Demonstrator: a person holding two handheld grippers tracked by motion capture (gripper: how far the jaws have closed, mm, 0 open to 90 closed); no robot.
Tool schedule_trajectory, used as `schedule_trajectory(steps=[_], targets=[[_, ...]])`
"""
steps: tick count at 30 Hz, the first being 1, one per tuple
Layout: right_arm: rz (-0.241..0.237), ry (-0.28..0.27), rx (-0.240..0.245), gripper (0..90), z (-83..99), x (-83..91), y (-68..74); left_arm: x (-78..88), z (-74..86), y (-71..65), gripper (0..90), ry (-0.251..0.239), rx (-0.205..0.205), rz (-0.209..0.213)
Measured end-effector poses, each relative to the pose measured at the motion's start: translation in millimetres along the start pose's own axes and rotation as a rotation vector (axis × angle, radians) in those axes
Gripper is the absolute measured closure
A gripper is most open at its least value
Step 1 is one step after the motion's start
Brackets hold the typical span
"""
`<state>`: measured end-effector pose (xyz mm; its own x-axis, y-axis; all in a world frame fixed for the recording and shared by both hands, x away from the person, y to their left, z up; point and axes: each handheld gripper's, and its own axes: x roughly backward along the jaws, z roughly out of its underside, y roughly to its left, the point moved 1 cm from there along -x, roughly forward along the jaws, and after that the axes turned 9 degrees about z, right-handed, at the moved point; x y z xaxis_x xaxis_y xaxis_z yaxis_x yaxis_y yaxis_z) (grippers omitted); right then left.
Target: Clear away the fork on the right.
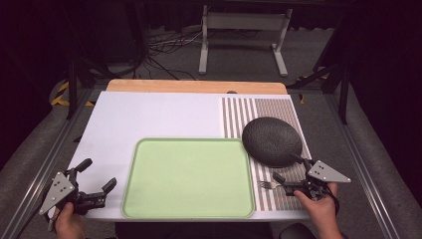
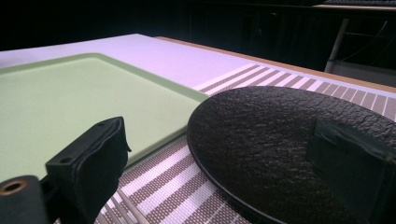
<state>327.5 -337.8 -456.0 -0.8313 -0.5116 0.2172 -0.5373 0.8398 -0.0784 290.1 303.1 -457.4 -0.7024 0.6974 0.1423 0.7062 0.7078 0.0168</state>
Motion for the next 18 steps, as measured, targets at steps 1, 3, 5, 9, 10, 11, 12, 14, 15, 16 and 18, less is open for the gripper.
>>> schedule_trajectory(steps=[1, 3, 5, 9, 10, 11, 12, 14, 15, 16, 18], targets=[[0.001, -0.002, -0.002, 5.9, 0.1, 0.0, -0.1, -0.1, 0.0, -0.2, 0.0, 0.000, -0.002, 0.000], [-0.003, -0.009, -0.003, 5.9, 0.0, -0.1, -0.4, -0.3, 0.0, -0.3, 0.0, 0.002, -0.003, -0.004], [-0.005, -0.013, -0.002, 5.9, -0.3, -0.3, -0.3, 0.5, -0.2, 0.0, 0.1, 0.003, -0.002, -0.008], [-0.008, -0.013, -0.005, 5.8, -0.3, -0.6, 0.2, 0.8, -0.1, 0.6, 0.1, 0.003, 0.002, -0.011], [-0.009, -0.011, -0.006, 5.8, -0.2, -0.7, 0.2, 0.9, -0.1, 0.9, 0.0, 0.001, 0.003, -0.015], [-0.010, -0.011, -0.006, 5.8, -0.2, -0.8, 0.2, 0.9, 0.1, 1.0, 0.0, 0.000, 0.004, -0.018], [-0.011, -0.011, -0.005, 5.8, -0.4, -0.8, 0.2, 1.1, 0.1, 0.9, 0.0, 0.004, 0.003, -0.017], [-0.012, -0.012, -0.005, 5.6, -1.0, -1.2, 0.8, 1.2, 0.1, 0.8, 0.1, 0.005, 0.002, -0.016], [-0.011, -0.009, 0.002, 5.5, -1.3, -1.5, 1.0, 1.1, 0.2, 0.6, 0.1, 0.002, 0.005, -0.018], [-0.011, -0.009, 0.002, 5.5, -1.3, -1.5, 1.0, 1.3, 0.1, 0.4, 0.1, 0.005, 0.006, -0.017], [-0.027, 0.008, -0.005, 5.2, -2.5, -3.4, 2.3, 0.9, 0.3, -0.1, 0.1, 0.007, 0.002, -0.013]])
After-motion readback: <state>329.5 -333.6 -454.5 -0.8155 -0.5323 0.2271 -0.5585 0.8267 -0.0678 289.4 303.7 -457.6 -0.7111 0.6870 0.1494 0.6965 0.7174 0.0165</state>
